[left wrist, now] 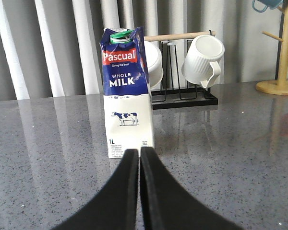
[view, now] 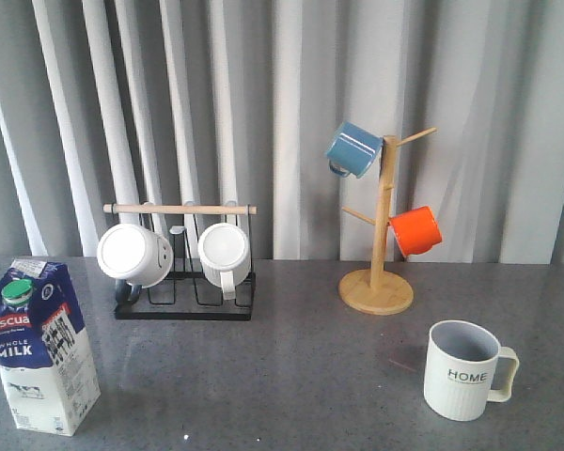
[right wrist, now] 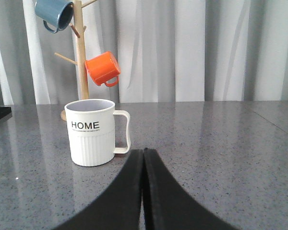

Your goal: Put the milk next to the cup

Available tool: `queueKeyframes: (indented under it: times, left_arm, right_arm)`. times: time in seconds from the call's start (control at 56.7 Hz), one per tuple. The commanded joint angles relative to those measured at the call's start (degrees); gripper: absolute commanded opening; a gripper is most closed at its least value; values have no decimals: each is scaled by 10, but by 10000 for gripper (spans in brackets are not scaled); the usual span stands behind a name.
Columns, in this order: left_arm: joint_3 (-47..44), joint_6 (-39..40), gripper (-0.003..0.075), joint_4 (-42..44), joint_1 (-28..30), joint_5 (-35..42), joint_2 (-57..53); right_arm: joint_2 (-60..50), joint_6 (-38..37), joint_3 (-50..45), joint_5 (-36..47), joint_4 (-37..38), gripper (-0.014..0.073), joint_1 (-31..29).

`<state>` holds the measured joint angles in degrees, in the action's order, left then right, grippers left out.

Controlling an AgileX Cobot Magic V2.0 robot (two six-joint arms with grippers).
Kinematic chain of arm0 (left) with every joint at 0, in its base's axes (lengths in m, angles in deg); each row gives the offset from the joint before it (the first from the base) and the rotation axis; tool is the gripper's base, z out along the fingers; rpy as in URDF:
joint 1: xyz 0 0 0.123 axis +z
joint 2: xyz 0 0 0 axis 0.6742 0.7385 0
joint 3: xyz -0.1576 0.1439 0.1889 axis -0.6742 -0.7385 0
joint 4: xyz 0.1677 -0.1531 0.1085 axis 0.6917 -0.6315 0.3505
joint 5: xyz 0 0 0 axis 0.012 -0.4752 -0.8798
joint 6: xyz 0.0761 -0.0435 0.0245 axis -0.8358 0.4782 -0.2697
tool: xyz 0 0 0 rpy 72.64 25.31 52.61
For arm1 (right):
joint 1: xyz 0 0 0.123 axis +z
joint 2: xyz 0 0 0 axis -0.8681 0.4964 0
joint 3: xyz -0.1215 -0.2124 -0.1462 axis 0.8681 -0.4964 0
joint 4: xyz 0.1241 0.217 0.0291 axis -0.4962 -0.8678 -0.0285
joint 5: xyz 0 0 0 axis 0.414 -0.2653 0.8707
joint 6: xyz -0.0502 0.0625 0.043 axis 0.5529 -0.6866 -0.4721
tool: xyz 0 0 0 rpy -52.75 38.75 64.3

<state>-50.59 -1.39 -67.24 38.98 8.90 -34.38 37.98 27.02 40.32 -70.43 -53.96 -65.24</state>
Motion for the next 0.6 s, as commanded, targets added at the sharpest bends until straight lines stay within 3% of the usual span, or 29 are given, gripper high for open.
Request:
queueKeyframes:
  times: [0.0, 0.106, 0.247, 0.352, 0.476, 0.582]
  left_arm:
    - [12, 2, -6, -6, 1, 55, -7]
    - [12, 34, -6, -27, 1, 78, -7]
    - [41, 73, -6, -36, 0, 111, -1]
    - [86, 57, -6, -34, 0, 136, 62]
    - [184, -29, -6, -30, 0, 121, 204]
    - [289, -63, -6, -38, -4, 114, 337]
  right_arm:
    - [-7, -3, -3, 112, -4, -8, -4]
    - [-7, -57, 18, 176, -46, -8, -4]
    - [23, -83, 71, 176, -35, -8, -4]
    - [105, -158, 128, 171, -26, -8, -4]
    - [235, -181, 207, 163, 71, -8, -3]
    - [330, -281, 272, 132, 148, -8, -3]
